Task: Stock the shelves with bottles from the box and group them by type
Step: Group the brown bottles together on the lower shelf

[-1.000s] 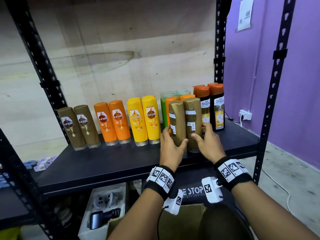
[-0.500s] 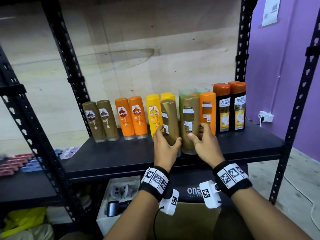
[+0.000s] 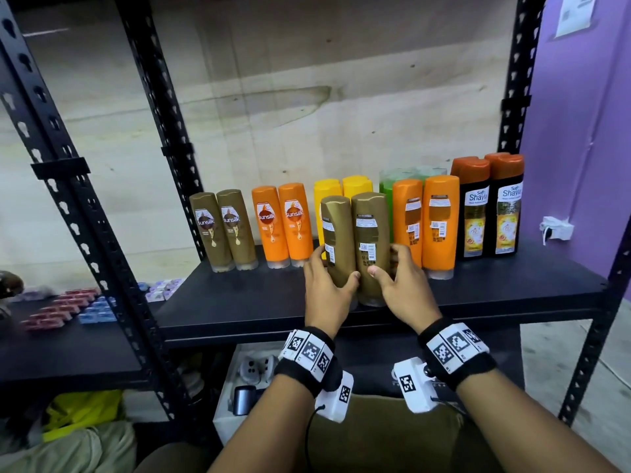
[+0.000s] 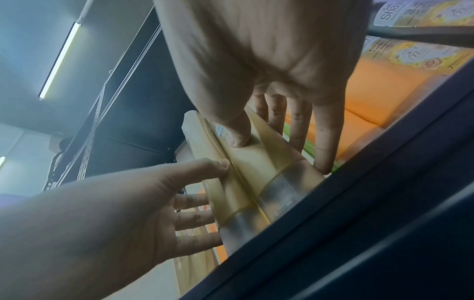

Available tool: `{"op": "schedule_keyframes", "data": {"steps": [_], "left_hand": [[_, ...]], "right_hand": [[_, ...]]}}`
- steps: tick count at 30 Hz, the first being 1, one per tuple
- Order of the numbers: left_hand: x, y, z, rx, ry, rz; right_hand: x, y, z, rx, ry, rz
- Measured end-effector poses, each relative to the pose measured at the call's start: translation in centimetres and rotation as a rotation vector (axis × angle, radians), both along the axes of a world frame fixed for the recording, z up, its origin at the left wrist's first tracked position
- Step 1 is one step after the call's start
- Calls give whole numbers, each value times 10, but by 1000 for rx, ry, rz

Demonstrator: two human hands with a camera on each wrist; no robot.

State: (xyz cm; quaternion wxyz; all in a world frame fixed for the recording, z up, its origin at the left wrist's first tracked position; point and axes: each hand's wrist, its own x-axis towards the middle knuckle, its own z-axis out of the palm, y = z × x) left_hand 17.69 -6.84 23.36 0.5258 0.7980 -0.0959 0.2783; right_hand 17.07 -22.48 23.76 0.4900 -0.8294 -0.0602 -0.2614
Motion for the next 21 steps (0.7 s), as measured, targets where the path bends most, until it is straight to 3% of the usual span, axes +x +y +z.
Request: {"op": "schedule_keyframes", "data": {"steps": [21], "left_hand": [[48,1,21,110,269,-4]], "right_hand": [[45,26,25,-279,200,-191]]}}
